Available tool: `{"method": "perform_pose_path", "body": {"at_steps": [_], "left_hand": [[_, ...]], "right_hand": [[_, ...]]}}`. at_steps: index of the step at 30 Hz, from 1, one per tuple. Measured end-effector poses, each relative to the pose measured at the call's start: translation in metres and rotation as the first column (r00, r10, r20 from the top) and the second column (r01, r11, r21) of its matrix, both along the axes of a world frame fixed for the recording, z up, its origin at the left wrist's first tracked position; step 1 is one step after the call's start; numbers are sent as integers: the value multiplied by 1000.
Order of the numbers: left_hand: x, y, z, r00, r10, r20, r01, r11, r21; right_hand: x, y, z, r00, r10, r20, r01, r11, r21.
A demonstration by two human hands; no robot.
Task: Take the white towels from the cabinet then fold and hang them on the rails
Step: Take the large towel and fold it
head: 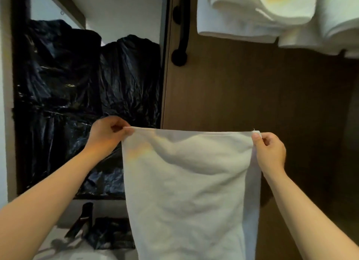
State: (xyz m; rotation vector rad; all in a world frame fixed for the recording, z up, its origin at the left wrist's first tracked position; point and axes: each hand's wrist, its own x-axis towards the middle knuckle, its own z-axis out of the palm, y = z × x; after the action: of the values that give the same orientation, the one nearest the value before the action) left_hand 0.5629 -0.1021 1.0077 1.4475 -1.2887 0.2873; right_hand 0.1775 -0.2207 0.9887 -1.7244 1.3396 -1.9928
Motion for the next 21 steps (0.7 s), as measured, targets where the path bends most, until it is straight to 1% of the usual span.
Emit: {"method": "perform_pose_path", "body": {"at_steps": [2,3,6,9,10,12,14,16,18,21], "left_hand": [[-1,-1,3,999,-29,-32,28,999,-25],[-1,-2,2,999,-34,-20,34,999,-10],[2,-4,-5,998,-7,65,2,997,82],[3,-7,-12,996,4,93,-12,997,82],[2,-9,-14,996,5,86,-12,997,79],[0,-12,-16,999,6,52,-10,997,80],[-3,-15,-17,1000,13,-3,-12,996,83],[-5,-17,-18,997,21,-71,-16,997,70],[-7,-18,-18,995,26,-101,-22,999,47],[-12,-17,-17,995,30,-94,-31,1000,-8]], "right_hand": [[3,1,5,998,40,38,-40,999,-8],[4,1,4,998,52,41,-52,999,2],[6,1,1,993,90,73,-96,991,93],[5,2,2,983,152,101,-168,969,179],[3,4,4,970,201,139,-228,949,216],[-3,9,6,904,360,230,-414,870,268],[-12,10,7,861,468,198,-508,808,298],[-16,8,7,869,472,148,-495,813,308],[-12,4,4,917,381,121,-400,874,277],[-2,1,1,961,235,146,-259,950,176]]}}
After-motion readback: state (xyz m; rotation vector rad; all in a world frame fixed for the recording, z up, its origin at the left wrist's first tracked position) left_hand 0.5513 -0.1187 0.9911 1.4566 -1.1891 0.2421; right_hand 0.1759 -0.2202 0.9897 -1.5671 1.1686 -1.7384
